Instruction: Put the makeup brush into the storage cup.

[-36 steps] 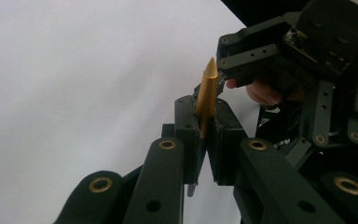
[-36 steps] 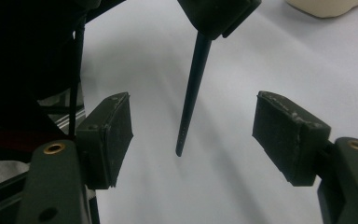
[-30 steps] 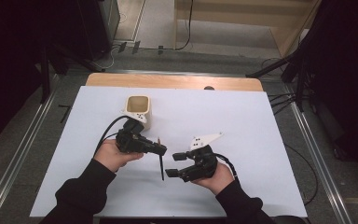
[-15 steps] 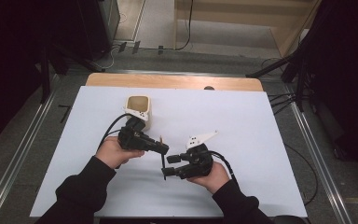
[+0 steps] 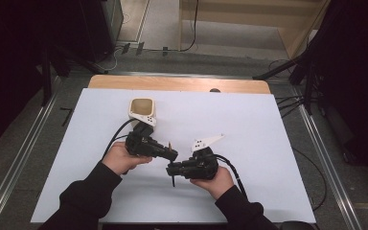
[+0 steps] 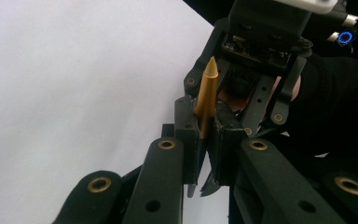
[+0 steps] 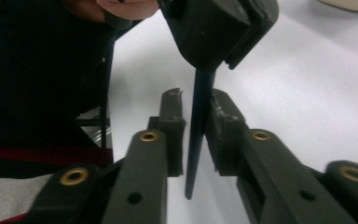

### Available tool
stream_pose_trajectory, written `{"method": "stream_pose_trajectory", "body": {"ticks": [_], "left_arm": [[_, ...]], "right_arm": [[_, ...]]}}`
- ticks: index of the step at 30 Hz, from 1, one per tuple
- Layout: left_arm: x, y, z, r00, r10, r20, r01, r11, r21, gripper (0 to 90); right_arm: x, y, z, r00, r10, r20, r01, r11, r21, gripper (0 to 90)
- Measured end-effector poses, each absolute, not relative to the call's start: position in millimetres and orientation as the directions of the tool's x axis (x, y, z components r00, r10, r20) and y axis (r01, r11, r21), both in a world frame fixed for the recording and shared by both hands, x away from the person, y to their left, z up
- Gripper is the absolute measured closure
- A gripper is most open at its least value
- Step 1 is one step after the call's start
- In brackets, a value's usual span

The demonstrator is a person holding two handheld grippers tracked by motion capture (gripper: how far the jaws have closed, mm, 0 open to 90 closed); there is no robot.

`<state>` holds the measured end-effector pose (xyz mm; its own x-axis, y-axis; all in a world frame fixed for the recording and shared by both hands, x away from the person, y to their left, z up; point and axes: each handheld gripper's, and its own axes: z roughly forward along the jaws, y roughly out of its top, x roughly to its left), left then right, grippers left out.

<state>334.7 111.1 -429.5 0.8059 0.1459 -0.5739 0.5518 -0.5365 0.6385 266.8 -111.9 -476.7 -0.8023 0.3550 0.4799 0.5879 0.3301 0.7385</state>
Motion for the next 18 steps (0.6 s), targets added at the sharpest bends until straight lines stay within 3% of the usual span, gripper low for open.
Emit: {"method": "stream_pose_trajectory", "body": {"ticks": [12, 13, 16, 18], "left_arm": [[333.7, 111.6, -428.9, 0.82, 0.142, -0.554, 0.536, -0.528, 0.659, 81.9], [333.9, 111.8, -428.7, 0.822, 0.142, -0.551, 0.535, -0.525, 0.662, 72.4], [331.8, 112.4, -427.0, 0.844, 0.135, -0.518, 0.508, -0.509, 0.695, 60.1], [330.6, 112.9, -425.9, 0.851, 0.125, -0.509, 0.496, -0.507, 0.705, 57.5]], "right_arm": [[268.1, -112.2, -476.5, -0.788, 0.373, 0.491, 0.606, 0.325, 0.726, 83.7], [268.1, -112.6, -476.0, -0.786, 0.375, 0.491, 0.608, 0.324, 0.725, 83.8], [268.5, -113.9, -475.5, -0.787, 0.376, 0.489, 0.606, 0.321, 0.728, 83.7], [268.8, -114.9, -475.2, -0.786, 0.381, 0.487, 0.606, 0.318, 0.729, 83.7]]}}
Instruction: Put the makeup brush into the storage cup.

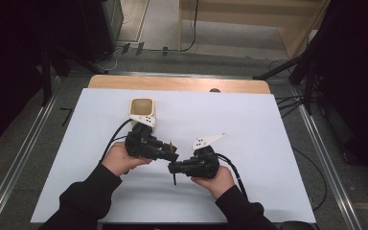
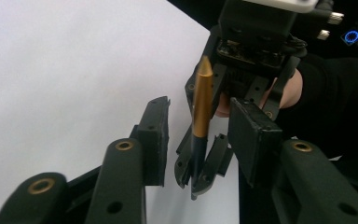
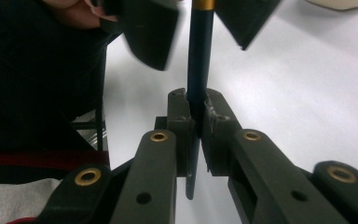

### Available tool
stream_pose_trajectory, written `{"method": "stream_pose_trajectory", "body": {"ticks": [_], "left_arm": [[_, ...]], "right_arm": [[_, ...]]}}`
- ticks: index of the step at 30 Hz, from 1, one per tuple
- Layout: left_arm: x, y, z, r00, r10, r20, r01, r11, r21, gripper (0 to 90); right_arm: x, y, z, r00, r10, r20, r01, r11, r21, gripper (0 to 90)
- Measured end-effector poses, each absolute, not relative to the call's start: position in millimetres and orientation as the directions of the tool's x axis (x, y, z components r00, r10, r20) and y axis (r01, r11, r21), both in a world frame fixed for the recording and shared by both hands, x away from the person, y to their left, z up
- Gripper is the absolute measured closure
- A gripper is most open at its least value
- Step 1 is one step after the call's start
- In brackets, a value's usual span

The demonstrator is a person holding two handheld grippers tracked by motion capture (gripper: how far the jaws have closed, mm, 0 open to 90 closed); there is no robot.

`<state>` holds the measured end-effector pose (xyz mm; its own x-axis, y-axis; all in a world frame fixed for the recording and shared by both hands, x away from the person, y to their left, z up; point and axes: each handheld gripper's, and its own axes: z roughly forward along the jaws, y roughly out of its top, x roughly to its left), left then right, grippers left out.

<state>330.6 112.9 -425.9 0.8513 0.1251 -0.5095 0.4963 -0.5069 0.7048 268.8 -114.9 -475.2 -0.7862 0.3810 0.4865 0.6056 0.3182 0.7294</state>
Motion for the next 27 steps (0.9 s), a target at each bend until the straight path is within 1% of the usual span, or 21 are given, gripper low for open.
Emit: {"method": "stream_pose_trajectory", "body": {"ticks": [2, 4, 6, 8, 14, 16, 19, 25, 27], "left_arm": [[329.2, 113.4, -424.6, 0.859, 0.13, -0.496, 0.49, -0.493, 0.719, 49.5], [328.8, 114.3, -423.6, 0.859, 0.133, -0.494, 0.49, -0.49, 0.721, 46.9], [328.2, 115.5, -423.1, 0.866, 0.141, -0.48, 0.484, -0.479, 0.733, 42.5], [327.9, 116.7, -422.6, 0.863, 0.148, -0.483, 0.491, -0.47, 0.733, 38.2], [321.3, 122.2, -423.1, 0.862, 0.174, -0.476, 0.501, -0.434, 0.749, 35.6], [318.9, 122.3, -424.3, 0.868, 0.184, -0.462, 0.493, -0.429, 0.756, 35.4], [315.5, 122.0, -426.6, 0.859, 0.208, -0.467, 0.51, -0.417, 0.752, 35.6], [311.6, 122.7, -430.2, 0.829, 0.247, -0.502, 0.559, -0.348, 0.753, 48.0], [310.9, 122.4, -431.7, 0.822, 0.253, -0.509, 0.569, -0.339, 0.749, 50.3]], "right_arm": [[269.0, -115.8, -475.0, -0.78, 0.387, 0.491, 0.613, 0.314, 0.725, 83.7], [269.2, -116.4, -475.0, -0.781, 0.392, 0.486, 0.61, 0.316, 0.727, 83.7], [269.4, -116.5, -475.3, -0.78, 0.396, 0.485, 0.611, 0.315, 0.726, 83.7], [269.5, -116.7, -475.2, -0.772, 0.401, 0.493, 0.622, 0.316, 0.717, 83.7], [269.2, -118.1, -474.4, -0.771, 0.406, 0.491, 0.62, 0.304, 0.723, 83.7], [269.2, -118.3, -474.6, -0.769, 0.407, 0.493, 0.623, 0.303, 0.721, 83.7], [269.2, -118.9, -474.9, -0.767, 0.407, 0.496, 0.625, 0.298, 0.722, 83.7], [268.8, -118.4, -475.3, -0.763, 0.405, 0.503, 0.629, 0.29, 0.721, 83.7], [268.7, -118.2, -475.6, -0.763, 0.405, 0.504, 0.63, 0.287, 0.722, 83.7]]}}
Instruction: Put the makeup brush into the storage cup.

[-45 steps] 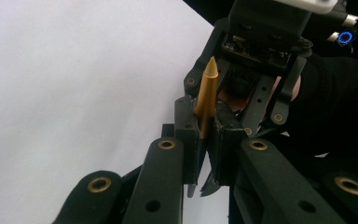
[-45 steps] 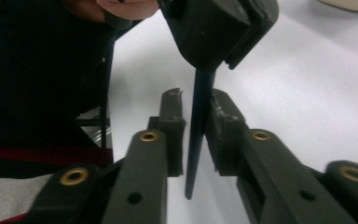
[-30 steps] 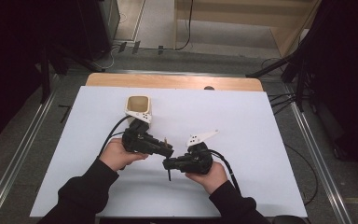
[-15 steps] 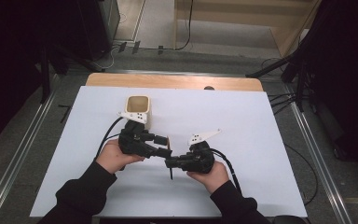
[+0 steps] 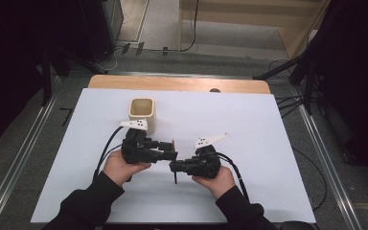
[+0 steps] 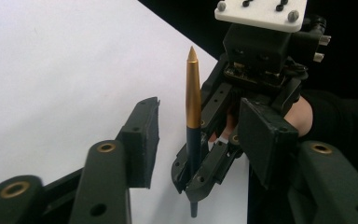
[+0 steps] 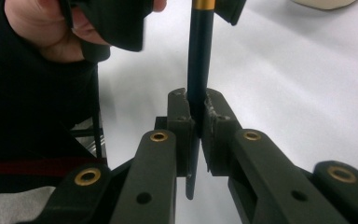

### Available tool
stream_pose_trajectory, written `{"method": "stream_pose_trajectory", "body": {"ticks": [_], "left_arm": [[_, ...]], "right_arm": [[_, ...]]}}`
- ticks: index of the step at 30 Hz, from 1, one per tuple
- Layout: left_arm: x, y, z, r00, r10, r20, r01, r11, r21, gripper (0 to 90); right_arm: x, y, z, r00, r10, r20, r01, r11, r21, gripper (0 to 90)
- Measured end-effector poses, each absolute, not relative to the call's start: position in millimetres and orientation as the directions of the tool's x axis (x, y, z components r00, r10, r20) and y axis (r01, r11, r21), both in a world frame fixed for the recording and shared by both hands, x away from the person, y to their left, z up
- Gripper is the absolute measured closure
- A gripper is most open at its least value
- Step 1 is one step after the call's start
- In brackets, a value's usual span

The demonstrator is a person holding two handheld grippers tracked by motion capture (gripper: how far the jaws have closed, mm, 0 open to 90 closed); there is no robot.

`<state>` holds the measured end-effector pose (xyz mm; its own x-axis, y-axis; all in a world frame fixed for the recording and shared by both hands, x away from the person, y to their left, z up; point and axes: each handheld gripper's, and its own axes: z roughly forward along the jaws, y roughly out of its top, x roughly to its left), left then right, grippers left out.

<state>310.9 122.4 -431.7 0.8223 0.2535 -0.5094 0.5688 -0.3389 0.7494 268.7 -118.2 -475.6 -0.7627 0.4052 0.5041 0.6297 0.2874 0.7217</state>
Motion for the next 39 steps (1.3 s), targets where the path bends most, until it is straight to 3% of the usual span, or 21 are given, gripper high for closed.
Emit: {"method": "stream_pose_trajectory", "body": {"ticks": [6, 12, 24, 35, 39], "left_arm": [[309.6, 120.9, -433.7, 0.811, 0.276, -0.515, 0.583, -0.326, 0.744, 60.2], [309.9, 119.0, -437.0, 0.794, 0.291, -0.533, 0.605, -0.298, 0.739, 63.2], [310.1, 115.7, -440.9, 0.773, 0.289, -0.564, 0.633, -0.298, 0.714, 81.9], [311.2, 115.8, -440.8, 0.76, 0.303, -0.575, 0.648, -0.307, 0.696, 83.9], [311.5, 116.7, -439.7, 0.767, 0.309, -0.562, 0.641, -0.318, 0.699, 84.0]], "right_arm": [[268.2, -117.3, -476.4, -0.756, 0.406, 0.514, 0.638, 0.279, 0.718, 83.7], [267.7, -116.4, -476.7, -0.746, 0.41, 0.525, 0.648, 0.266, 0.713, 83.6], [267.6, -116.0, -476.4, -0.744, 0.415, 0.523, 0.648, 0.257, 0.717, 83.6], [267.3, -115.8, -476.3, -0.743, 0.425, 0.517, 0.648, 0.262, 0.715, 82.9], [266.5, -115.1, -476.0, -0.759, 0.437, 0.482, 0.623, 0.274, 0.733, 74.0]]}}
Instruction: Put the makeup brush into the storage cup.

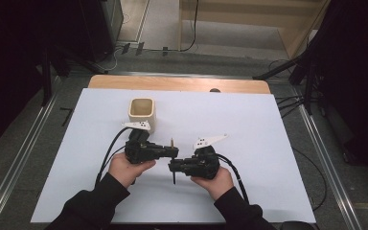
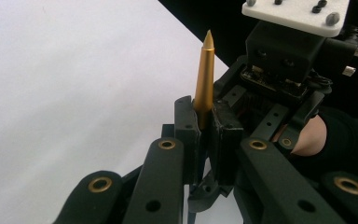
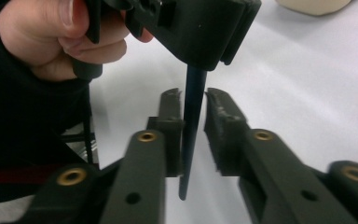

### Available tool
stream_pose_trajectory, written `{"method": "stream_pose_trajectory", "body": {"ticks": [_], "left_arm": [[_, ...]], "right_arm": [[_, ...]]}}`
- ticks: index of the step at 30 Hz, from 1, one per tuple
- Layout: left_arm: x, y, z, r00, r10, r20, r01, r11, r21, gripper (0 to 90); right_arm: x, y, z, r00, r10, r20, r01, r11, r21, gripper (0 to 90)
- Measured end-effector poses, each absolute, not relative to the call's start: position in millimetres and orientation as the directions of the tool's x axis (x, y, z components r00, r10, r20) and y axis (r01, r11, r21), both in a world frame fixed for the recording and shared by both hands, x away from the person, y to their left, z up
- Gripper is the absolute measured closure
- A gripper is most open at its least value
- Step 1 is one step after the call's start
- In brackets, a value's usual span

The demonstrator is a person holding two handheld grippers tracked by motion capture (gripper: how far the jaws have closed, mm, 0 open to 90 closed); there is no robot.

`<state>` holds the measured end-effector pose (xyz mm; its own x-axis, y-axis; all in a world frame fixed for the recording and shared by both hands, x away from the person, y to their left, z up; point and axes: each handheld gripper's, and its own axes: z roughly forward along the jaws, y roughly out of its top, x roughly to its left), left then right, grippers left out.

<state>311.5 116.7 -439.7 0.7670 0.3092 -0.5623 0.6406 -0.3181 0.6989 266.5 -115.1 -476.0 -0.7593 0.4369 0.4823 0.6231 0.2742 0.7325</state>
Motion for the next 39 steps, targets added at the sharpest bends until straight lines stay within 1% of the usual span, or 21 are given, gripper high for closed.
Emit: {"method": "stream_pose_trajectory", "body": {"ticks": [4, 7, 9, 10, 21, 23, 26, 32, 34, 39], "left_arm": [[312.5, 118.9, -439.1, 0.77, 0.314, -0.555, 0.637, -0.326, 0.699, 84.0], [312.5, 120.1, -438.3, 0.771, 0.321, -0.549, 0.635, -0.33, 0.698, 84.0], [312.7, 121.0, -437.5, 0.775, 0.322, -0.544, 0.63, -0.332, 0.702, 84.0], [312.8, 121.2, -437.3, 0.776, 0.322, -0.542, 0.629, -0.335, 0.702, 84.0], [313.8, 122.0, -438.0, 0.774, 0.329, -0.541, 0.632, -0.356, 0.688, 83.9], [313.7, 122.1, -438.0, 0.774, 0.332, -0.538, 0.632, -0.361, 0.686, 83.9], [313.8, 122.6, -437.7, 0.777, 0.333, -0.534, 0.629, -0.364, 0.687, 83.9], [313.7, 123.5, -436.3, 0.786, 0.346, -0.512, 0.616, -0.383, 0.688, 83.9], [313.9, 123.8, -436.4, 0.787, 0.348, -0.509, 0.615, -0.386, 0.687, 83.9], [314.1, 123.6, -436.7, 0.787, 0.348, -0.51, 0.616, -0.39, 0.684, 83.9]], "right_arm": [[265.5, -115.6, -475.5, -0.784, 0.452, 0.426, 0.583, 0.3, 0.755, 63.2], [263.9, -114.9, -475.7, -0.814, 0.452, 0.365, 0.532, 0.327, 0.781, 54.5], [262.6, -114.6, -475.6, -0.829, 0.451, 0.331, 0.502, 0.342, 0.794, 51.2], [262.1, -114.6, -475.4, -0.832, 0.45, 0.324, 0.497, 0.345, 0.796, 48.0], [259.8, -116.1, -472.9, -0.851, 0.445, 0.278, 0.457, 0.369, 0.809, 33.9], [258.4, -113.7, -473.4, -0.848, 0.472, 0.243, 0.447, 0.387, 0.806, 30.0], [256.8, -112.3, -474.5, -0.858, 0.471, 0.205, 0.422, 0.421, 0.803, 29.4], [255.9, -112.0, -474.7, -0.862, 0.466, 0.201, 0.418, 0.428, 0.802, 27.4], [255.9, -112.5, -474.9, -0.865, 0.463, 0.195, 0.412, 0.432, 0.802, 25.5], [254.9, -116.5, -473.5, -0.867, 0.466, 0.177, 0.401, 0.439, 0.804, 25.4]]}}
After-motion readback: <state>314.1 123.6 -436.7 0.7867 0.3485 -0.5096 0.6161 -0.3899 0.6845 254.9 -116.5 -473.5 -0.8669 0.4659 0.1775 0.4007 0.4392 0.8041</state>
